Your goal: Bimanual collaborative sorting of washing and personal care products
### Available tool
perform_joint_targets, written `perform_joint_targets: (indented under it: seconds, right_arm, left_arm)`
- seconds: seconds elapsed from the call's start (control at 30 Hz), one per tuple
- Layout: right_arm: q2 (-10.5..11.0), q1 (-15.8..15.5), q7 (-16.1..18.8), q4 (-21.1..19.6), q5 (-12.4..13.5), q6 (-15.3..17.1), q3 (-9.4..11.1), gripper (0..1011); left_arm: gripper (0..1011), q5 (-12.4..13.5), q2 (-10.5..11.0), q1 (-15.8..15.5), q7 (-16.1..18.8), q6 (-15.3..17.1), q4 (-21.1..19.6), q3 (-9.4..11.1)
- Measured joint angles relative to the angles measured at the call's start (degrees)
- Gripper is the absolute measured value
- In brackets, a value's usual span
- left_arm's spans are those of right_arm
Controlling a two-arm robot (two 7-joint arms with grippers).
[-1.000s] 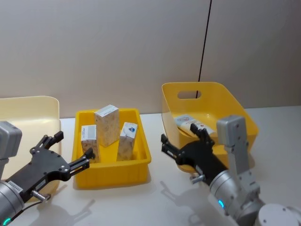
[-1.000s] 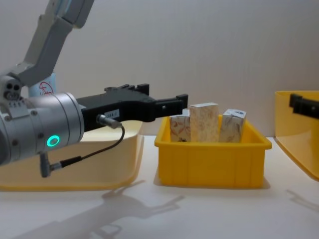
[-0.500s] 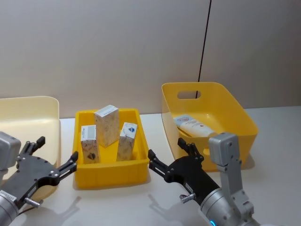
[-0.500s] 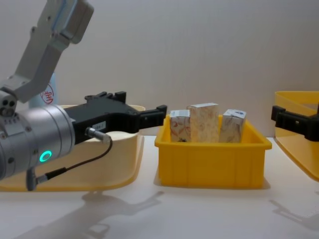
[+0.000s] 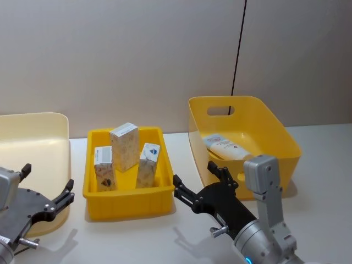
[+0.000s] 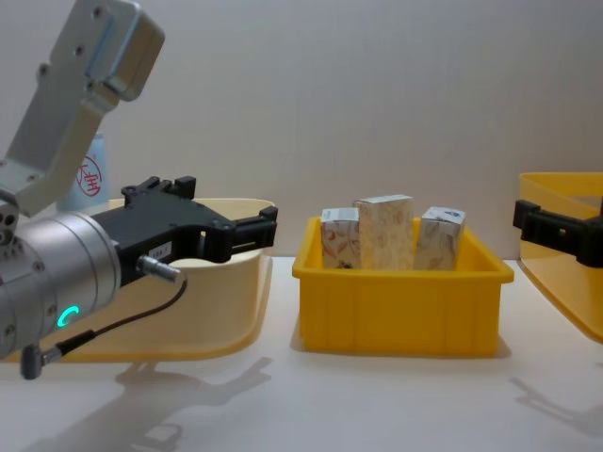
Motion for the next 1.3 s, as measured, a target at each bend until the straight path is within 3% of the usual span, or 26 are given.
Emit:
perform_joint_targets:
  seconds: [0.53, 1.3]
  right_arm:
    - [-0.88, 1.83, 1.68, 1.48, 0.24, -0.56, -0.03, 1001]
    - [-4.21, 7.79, 2.75, 7.13, -1.06, 0.82, -1.23, 1001]
  left_arm:
    - [1002, 0.67, 0.08, 0.40, 1.30, 0.04, -0.36, 0.01]
    - [1002, 0.66, 0.07, 0.37, 1.30, 0.03, -0.36, -0.01]
